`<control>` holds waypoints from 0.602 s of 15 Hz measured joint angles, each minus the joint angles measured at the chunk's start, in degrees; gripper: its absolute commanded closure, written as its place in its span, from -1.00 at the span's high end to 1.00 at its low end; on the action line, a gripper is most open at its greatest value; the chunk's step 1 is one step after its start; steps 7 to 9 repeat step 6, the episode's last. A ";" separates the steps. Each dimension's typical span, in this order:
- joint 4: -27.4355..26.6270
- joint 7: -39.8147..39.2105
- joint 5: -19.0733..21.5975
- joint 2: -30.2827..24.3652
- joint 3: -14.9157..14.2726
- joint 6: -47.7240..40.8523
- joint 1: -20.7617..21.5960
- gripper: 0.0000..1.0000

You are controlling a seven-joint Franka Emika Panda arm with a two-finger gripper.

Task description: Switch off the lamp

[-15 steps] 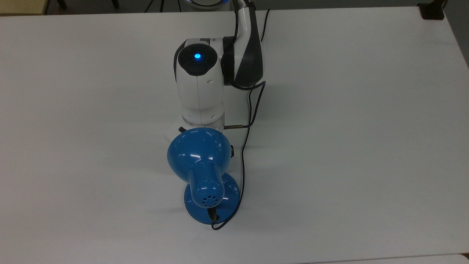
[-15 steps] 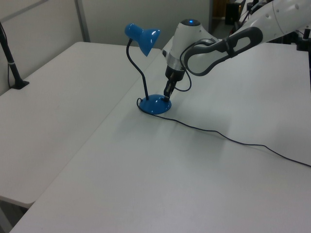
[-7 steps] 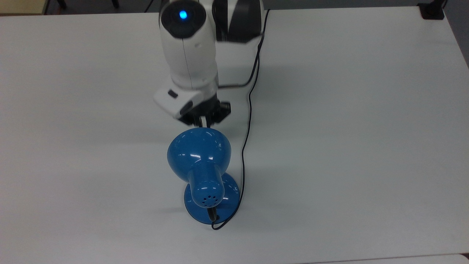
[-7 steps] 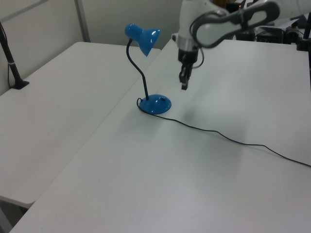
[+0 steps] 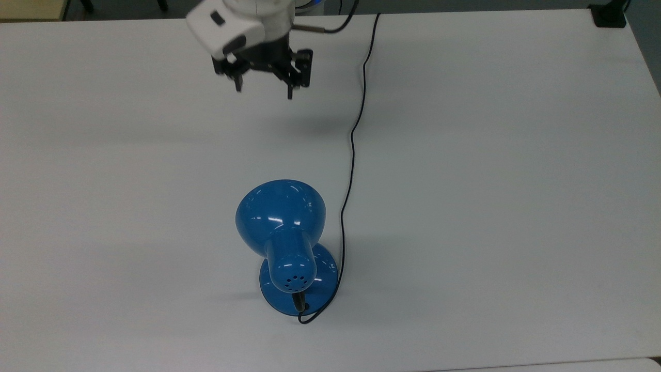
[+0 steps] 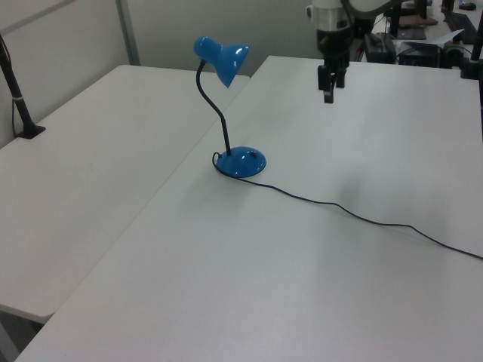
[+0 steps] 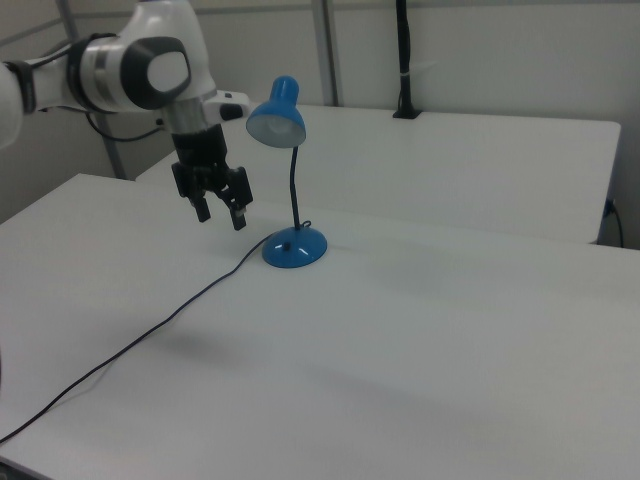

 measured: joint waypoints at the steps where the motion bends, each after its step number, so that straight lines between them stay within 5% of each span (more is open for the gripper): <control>1: -1.68 1.24 -0.98 -2.28 0.01 0.00 0.00 1.00; 9: -5.23 2.53 -1.63 -8.16 -0.07 0.00 -0.92 1.00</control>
